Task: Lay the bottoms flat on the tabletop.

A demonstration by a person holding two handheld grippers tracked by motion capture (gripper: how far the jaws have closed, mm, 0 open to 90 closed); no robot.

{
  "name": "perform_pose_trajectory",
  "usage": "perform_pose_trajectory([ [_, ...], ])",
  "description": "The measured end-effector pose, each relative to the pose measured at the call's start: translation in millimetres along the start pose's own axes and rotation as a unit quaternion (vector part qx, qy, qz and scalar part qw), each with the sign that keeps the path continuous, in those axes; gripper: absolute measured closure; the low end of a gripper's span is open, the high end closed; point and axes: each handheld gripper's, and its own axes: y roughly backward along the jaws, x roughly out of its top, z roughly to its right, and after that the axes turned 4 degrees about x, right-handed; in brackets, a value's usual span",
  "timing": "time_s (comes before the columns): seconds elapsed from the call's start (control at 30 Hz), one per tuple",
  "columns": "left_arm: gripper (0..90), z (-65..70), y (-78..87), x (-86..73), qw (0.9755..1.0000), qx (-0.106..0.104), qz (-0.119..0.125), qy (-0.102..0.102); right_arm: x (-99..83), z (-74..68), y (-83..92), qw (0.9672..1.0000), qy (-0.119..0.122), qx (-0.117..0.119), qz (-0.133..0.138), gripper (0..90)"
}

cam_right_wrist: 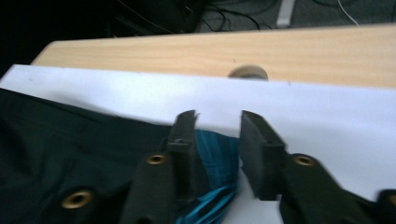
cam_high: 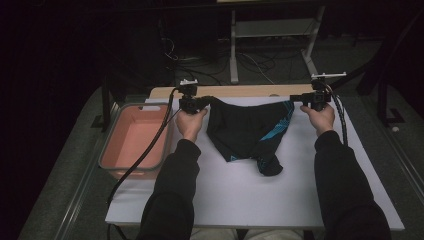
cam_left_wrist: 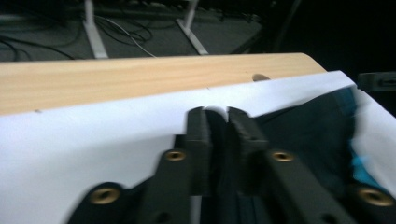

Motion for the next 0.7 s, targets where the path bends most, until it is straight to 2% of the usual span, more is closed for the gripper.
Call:
perform_pose_trajectory([
  [0.13,55.5,2.7,-3.1,-6.0,1.0000,-0.001,-0.006,0.000,-11.3,0.4,-5.2,0.9999,-0.001,-0.005,-0.010,53.0],
  [0.27,49.0,7.0,-2.7,-10.4,0.9999,-0.007,-0.011,-0.006,-19.4,-1.1,-8.9,0.9998,-0.001,0.004,-0.018,44.0],
  [0.47,44.6,11.6,-2.2,-14.9,0.9997,-0.012,-0.019,-0.013,-21.6,-6.7,-7.8,0.9997,0.005,0.016,-0.020,33.2],
  [0.7,42.1,18.8,1.8,-16.7,0.9990,-0.025,-0.026,-0.024,-19.8,-20.3,-2.6,0.9984,0.032,0.040,-0.023,24.5],
])
